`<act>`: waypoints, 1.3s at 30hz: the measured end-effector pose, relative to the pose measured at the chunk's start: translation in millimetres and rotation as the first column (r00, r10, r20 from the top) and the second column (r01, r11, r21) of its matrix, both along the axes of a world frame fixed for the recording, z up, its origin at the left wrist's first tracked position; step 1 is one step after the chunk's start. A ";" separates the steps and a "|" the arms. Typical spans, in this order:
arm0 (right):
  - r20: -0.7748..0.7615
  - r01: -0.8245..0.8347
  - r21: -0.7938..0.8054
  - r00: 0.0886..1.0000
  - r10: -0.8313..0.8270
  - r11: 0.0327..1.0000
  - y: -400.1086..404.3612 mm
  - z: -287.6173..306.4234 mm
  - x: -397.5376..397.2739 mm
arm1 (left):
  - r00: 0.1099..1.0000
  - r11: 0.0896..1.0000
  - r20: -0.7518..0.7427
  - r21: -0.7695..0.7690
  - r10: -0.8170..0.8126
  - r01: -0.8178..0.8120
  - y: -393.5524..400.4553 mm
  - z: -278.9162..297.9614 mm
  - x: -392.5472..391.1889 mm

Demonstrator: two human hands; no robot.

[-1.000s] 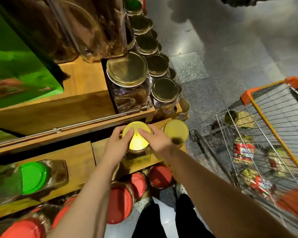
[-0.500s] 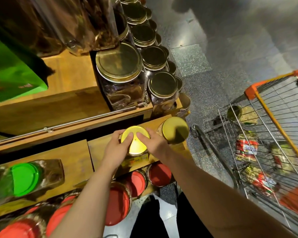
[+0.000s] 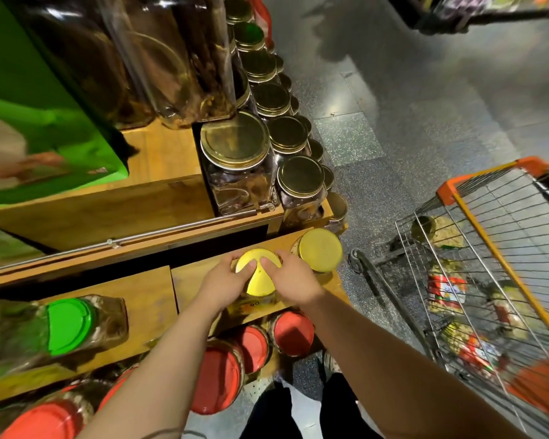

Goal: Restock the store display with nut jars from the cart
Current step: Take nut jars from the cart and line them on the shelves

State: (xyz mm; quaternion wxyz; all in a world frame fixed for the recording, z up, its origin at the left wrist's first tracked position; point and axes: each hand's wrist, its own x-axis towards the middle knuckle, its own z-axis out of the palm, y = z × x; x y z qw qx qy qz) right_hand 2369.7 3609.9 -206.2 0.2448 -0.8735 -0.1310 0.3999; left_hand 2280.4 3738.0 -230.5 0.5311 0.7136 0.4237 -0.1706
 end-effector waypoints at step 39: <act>-0.036 0.425 0.505 0.880 -0.473 0.751 -280.6 182.9 62.3 | 0.806 0.804 0.271 0.466 -0.527 0.369 -204.3 248.1 86.5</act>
